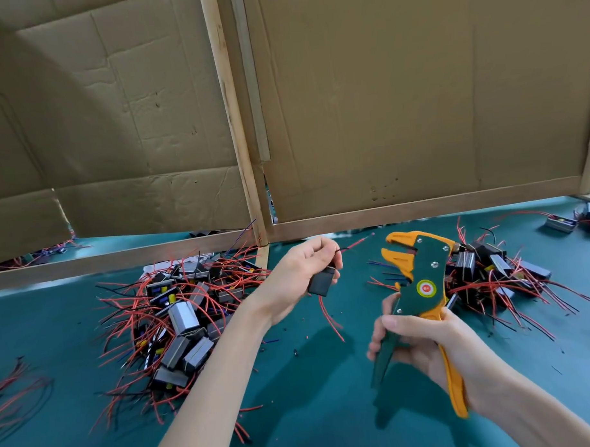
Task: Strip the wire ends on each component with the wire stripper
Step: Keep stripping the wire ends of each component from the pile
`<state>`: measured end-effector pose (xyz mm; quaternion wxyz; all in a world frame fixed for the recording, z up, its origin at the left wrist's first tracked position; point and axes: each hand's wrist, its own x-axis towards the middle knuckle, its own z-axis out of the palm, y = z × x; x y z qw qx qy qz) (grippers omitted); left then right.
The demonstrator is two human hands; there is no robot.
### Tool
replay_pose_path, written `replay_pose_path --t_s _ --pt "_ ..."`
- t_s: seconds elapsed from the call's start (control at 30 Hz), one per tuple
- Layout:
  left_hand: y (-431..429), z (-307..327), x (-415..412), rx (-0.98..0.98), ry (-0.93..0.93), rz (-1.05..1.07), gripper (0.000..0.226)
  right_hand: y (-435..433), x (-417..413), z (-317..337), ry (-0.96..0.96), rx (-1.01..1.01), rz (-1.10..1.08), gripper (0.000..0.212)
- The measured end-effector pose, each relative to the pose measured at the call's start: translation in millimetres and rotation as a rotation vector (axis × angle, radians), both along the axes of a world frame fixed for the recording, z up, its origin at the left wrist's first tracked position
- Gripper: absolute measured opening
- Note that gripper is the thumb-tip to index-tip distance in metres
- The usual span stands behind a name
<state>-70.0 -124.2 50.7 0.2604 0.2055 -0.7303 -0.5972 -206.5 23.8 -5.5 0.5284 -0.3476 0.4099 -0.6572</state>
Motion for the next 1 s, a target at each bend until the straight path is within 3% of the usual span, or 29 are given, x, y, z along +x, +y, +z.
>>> replay_pose_path --t_s 0.1,0.27,1.0 --pt "-2 3 1 -0.151 0.015 0.087 0.021 -2 -8 -3 0.04 -0.032 0.018 0.016" --pt "3 5 -4 -0.27 0.051 0.115 0.016 -4 -11 -8 0.124 0.01 0.078 0.044" --pt "7 15 9 -0.29 -0.064 -0.128 0.017 3 -8 2 0.199 0.063 0.186 0.041"
